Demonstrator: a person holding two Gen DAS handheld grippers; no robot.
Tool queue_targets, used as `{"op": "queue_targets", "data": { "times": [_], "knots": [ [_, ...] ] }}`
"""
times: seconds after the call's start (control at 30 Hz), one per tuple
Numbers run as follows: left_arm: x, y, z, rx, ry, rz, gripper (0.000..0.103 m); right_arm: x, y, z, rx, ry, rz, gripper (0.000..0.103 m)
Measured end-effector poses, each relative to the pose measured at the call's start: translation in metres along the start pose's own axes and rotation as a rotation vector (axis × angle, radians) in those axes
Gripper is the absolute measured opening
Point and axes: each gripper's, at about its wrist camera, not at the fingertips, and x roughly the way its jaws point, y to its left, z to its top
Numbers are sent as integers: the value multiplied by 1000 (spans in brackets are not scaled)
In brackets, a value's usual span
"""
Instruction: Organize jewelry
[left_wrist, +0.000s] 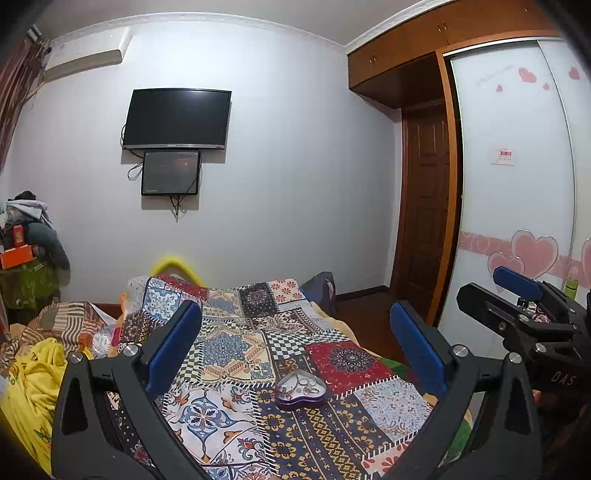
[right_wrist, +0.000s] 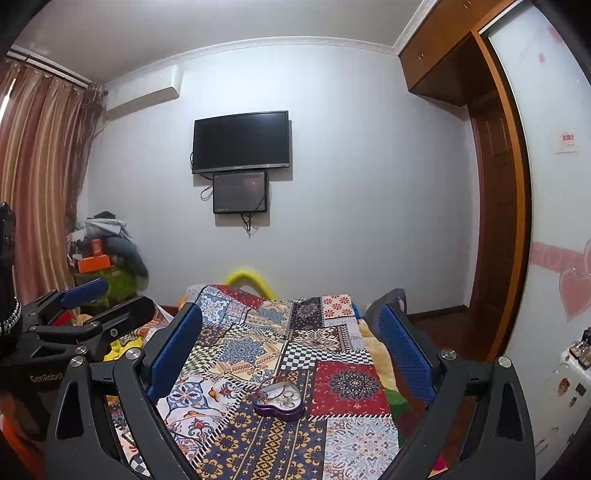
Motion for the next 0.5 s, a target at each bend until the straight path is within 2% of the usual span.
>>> {"op": "queue_targets", "data": {
  "times": [0.5],
  "knots": [
    [12, 11, -7, -24, 17, 13, 103, 12, -1, -1, 3, 25, 7, 95]
  ]
}}
